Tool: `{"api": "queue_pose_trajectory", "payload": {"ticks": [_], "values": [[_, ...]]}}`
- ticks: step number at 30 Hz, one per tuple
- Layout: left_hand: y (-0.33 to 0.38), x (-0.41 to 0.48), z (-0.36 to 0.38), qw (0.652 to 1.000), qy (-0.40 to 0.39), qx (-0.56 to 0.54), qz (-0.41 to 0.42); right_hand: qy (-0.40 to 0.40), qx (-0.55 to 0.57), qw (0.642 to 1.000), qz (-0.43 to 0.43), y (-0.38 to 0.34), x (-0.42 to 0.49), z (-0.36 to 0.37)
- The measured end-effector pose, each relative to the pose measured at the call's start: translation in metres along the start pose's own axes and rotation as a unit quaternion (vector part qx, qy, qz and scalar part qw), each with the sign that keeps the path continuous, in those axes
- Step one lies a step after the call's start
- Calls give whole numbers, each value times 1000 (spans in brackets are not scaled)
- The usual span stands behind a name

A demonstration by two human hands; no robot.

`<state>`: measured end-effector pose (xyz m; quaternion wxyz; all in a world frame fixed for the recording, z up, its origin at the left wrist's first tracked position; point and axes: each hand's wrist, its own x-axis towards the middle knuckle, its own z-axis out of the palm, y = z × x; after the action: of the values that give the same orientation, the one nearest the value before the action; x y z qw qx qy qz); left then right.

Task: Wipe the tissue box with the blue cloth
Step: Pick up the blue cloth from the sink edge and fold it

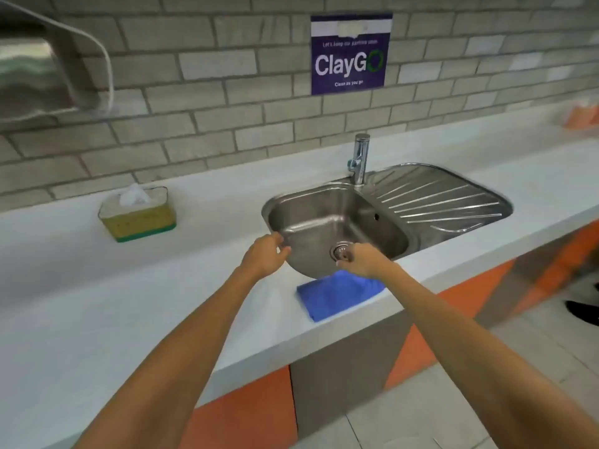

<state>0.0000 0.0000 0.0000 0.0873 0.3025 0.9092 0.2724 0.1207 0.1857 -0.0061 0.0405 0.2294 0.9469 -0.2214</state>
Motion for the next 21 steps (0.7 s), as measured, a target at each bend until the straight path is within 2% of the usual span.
{"api": "queue_pose_trajectory", "payload": {"ticks": [5, 11, 14, 16, 17, 19, 21], "values": [[10, -6, 62, 995, -81, 9, -53, -51, -2, 998, 22, 34, 1, 14], [14, -11, 93, 991, -83, 54, -90, -36, 40, 999, -8, 54, 4, 26], [17, -13, 96, 987, -95, 38, -126, -26, 60, 998, -12, 59, 4, 30], [21, -14, 96, 982, -96, -23, -160, -16, 82, 996, -4, 61, 5, 33], [23, -15, 94, 975, -89, -92, -180, -12, 94, 995, 1, 61, 6, 34], [31, -17, 86, 937, -71, -268, -214, -2, 123, 992, 10, 59, 9, 35], [42, -19, 75, 895, -53, -393, -204, 10, 209, 978, 23, 51, 10, 37]]}}
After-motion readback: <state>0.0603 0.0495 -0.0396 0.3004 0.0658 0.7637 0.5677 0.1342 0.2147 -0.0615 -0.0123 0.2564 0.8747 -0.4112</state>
